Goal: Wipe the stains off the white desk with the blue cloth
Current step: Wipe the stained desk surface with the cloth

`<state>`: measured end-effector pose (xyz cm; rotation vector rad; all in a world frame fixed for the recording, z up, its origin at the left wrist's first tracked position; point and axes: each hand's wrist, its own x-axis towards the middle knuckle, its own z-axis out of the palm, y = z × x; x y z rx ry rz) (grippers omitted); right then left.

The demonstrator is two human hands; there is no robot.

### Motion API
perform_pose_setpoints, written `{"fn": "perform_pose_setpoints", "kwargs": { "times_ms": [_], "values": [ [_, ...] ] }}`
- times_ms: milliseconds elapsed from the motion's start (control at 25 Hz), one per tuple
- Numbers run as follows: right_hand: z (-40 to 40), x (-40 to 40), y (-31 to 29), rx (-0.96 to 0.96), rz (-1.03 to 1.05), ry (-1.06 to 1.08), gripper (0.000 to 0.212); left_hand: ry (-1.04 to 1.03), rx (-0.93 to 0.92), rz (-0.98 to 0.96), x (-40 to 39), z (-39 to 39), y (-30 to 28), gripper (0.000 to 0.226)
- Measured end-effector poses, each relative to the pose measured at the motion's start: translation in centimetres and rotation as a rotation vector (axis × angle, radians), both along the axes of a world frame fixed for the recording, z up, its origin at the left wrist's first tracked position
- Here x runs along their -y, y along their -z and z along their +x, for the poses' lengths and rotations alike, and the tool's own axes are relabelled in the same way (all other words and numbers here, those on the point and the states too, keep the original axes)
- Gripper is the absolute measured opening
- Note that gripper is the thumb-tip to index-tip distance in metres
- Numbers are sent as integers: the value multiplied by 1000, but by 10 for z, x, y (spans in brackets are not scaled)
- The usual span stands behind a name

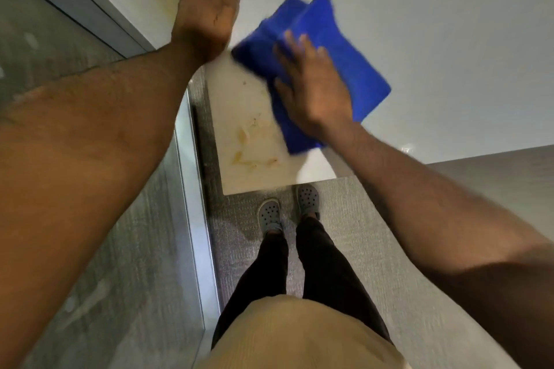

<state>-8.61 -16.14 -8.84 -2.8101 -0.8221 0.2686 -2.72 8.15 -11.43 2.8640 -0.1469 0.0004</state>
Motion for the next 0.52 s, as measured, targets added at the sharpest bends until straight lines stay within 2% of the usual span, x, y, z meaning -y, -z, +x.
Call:
{"fn": "perform_pose_setpoints", "kwargs": {
  "times_ms": [80, 120, 160, 280, 320, 400, 520],
  "values": [
    [-33, 30, -5, -1, -7, -307, 51, -28, -1, 28, -1, 5, -5, 56],
    [-33, 49, -8, -16, -4, -382, 51, -25, -11, 35, -3, 7, -6, 57],
    [-23, 64, -7, -12, 11, -367, 51, -1, -17, 60, -2, 6, -8, 56],
    [34, 73, 0, 33, 12, 72, 53, 17, -83, 128, -5, 13, -10, 56],
    [52, 64, 3, 63, -9, 159, 54, 42, -71, 166, -4, 14, -10, 53],
    [63, 29, 5, 104, -36, 147, 57, 35, -102, 181, -3, 19, -11, 49],
    [25, -24, 4, 85, 11, 2, 56, 56, -172, 135, -9, 25, -13, 57]
  ]
}}
